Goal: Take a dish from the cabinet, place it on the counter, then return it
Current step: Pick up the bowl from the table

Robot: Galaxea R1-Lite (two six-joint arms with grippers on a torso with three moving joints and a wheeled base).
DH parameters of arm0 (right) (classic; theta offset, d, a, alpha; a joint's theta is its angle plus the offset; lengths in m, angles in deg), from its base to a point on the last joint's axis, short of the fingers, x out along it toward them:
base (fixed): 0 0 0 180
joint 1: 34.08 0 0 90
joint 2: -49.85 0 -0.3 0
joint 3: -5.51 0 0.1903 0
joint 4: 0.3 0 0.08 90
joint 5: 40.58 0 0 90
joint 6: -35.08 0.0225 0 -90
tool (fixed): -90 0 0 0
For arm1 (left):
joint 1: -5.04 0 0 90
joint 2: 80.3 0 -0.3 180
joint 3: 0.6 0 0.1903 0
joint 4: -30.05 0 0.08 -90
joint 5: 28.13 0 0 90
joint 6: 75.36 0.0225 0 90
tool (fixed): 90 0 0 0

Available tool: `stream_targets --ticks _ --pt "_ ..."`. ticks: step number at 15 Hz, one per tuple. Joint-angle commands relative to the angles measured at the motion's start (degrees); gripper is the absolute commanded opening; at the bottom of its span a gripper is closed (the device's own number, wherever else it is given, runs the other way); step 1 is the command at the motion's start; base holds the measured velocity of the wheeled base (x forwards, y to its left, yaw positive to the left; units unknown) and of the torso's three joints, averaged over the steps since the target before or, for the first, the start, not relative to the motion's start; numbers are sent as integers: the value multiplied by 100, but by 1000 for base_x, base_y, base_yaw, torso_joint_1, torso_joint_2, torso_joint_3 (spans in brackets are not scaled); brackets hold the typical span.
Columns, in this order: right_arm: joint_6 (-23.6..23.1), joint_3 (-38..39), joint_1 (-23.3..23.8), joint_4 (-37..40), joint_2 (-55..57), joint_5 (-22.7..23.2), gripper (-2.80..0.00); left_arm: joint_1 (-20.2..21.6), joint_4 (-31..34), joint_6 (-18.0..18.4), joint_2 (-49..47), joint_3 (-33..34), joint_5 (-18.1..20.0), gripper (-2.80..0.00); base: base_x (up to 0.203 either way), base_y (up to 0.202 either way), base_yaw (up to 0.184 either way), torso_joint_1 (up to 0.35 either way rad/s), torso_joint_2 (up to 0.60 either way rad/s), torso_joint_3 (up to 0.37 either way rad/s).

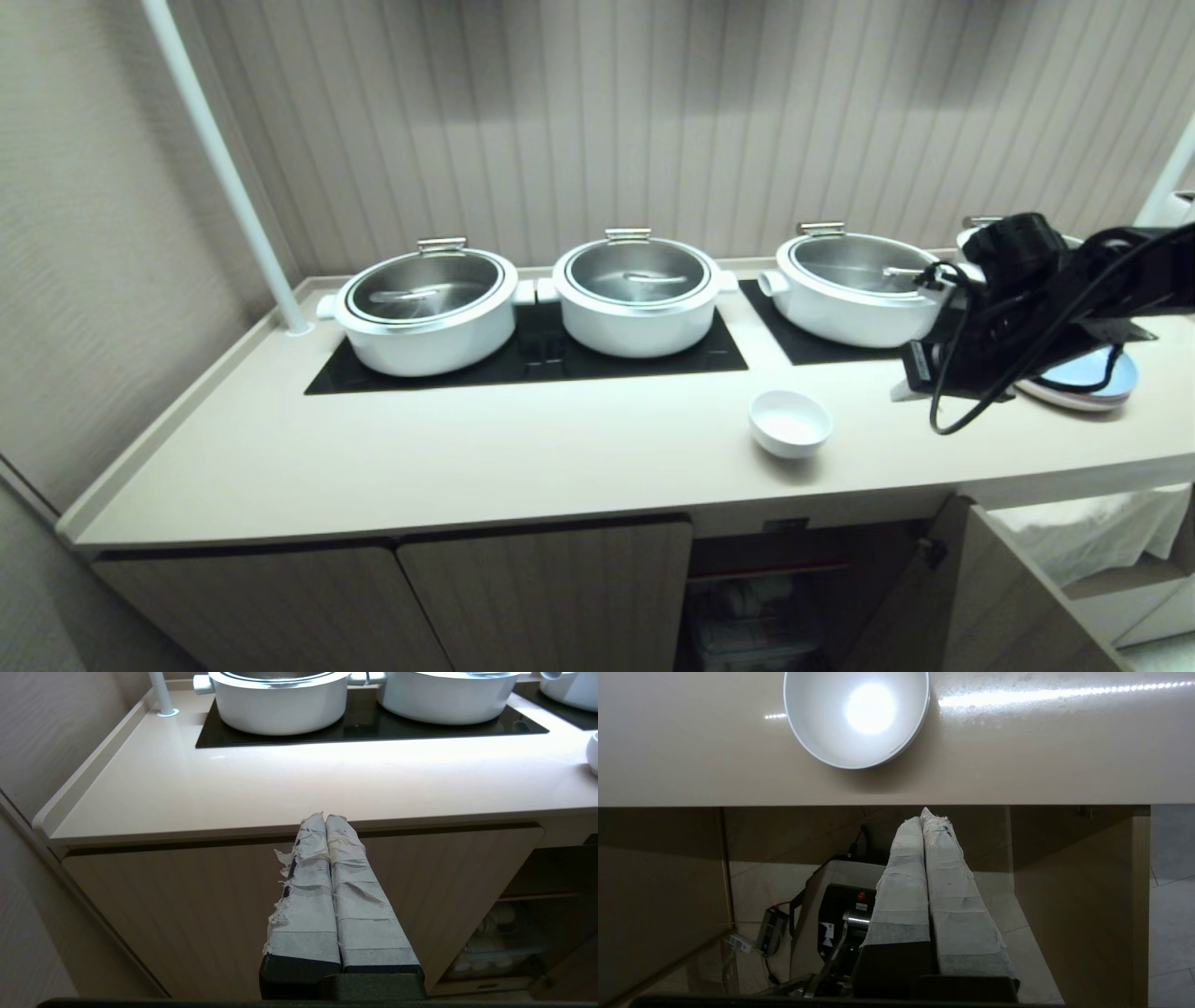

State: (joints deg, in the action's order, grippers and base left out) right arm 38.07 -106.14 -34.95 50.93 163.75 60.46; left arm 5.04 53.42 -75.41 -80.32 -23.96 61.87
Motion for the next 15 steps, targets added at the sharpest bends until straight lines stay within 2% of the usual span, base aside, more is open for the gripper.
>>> stream_targets --ticks 1,8,12,15 --pt "-93 -5 0 35 25 47 0 0 0 5 2 0 0 -280 0 0 0 0 0 0" --pt "-150 -92 -35 -52 230 23 0 0 0 -4 2 0 -8 -280 0 0 0 0 0 0" --pt "-423 -89 -35 -176 384 16 0 0 0 -4 2 0 0 -280 0 0 0 0 0 0" --pt "-461 -125 -44 -366 555 14 0 0 0 -4 2 0 0 -280 0 0 0 0 0 0"
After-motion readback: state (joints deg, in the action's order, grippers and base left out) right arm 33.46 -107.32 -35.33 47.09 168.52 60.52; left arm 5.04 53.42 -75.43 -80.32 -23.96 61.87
